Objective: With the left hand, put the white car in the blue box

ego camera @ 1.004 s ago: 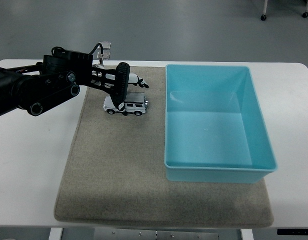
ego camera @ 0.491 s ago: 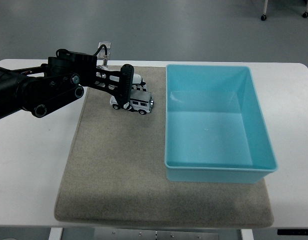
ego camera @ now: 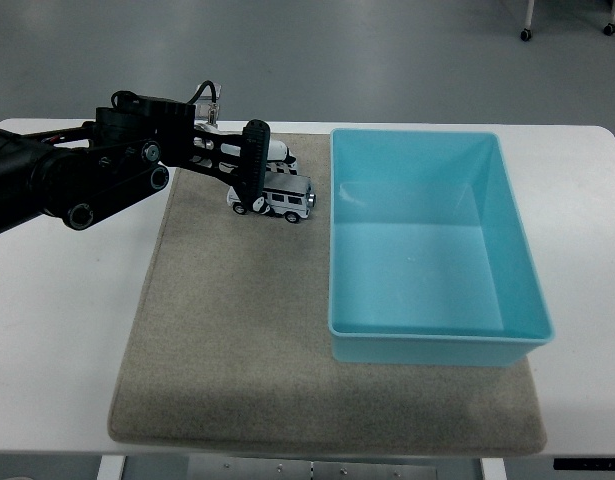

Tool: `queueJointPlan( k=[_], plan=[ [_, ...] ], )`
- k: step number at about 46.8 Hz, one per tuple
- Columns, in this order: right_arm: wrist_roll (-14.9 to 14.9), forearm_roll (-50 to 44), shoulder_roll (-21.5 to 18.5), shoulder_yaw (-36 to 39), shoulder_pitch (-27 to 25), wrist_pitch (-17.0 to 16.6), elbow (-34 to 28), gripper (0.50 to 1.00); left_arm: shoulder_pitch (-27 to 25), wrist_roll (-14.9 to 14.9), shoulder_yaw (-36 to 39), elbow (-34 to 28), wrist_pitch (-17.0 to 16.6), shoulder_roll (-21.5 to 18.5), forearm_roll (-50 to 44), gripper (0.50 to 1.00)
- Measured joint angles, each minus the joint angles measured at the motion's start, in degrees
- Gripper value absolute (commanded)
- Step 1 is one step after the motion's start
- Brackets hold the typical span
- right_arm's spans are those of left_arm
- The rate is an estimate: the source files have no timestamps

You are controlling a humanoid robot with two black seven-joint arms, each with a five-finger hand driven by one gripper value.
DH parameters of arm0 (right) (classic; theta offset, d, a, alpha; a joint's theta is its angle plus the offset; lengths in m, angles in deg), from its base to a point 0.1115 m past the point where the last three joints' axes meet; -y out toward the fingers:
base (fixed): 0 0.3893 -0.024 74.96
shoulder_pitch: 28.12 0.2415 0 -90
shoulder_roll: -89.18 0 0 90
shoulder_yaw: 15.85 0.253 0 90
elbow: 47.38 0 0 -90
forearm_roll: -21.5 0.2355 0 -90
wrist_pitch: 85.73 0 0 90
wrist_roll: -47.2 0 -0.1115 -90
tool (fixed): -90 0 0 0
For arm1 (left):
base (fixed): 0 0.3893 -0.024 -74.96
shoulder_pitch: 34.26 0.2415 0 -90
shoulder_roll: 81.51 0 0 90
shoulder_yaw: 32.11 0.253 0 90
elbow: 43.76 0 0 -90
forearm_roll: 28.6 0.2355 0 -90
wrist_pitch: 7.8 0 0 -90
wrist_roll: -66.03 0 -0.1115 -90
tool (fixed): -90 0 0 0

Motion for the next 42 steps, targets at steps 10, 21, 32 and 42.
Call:
queueJointPlan(
  k=[10, 21, 32, 42],
  plan=[
    [0.0, 0.0, 0.0, 0.0, 0.0, 0.01, 0.0, 0.936, -1.76, -0.01, -2.35, -0.05, -0.02, -0.16, -0.03, 0.5],
    [0.0, 0.0, 0.0, 0.01, 0.0, 0.02, 0.0, 0.936, -5.5, -0.03, -5.37, -0.09, -0.08, -0.28, -0.6, 0.5],
    [0.0, 0.0, 0.0, -0.01, 0.0, 0.03, 0.0, 0.936, -6.87, -0.1, -6.69, -0.57, -0.01, 0.27, -0.67, 0.5],
    [0.0, 0.0, 0.0, 0.0, 0.0, 0.03, 0.0, 0.936, -7.01, -0.1, -6.78, -0.73, -0.05, 2.33, -0.65, 0.5]
  ],
)
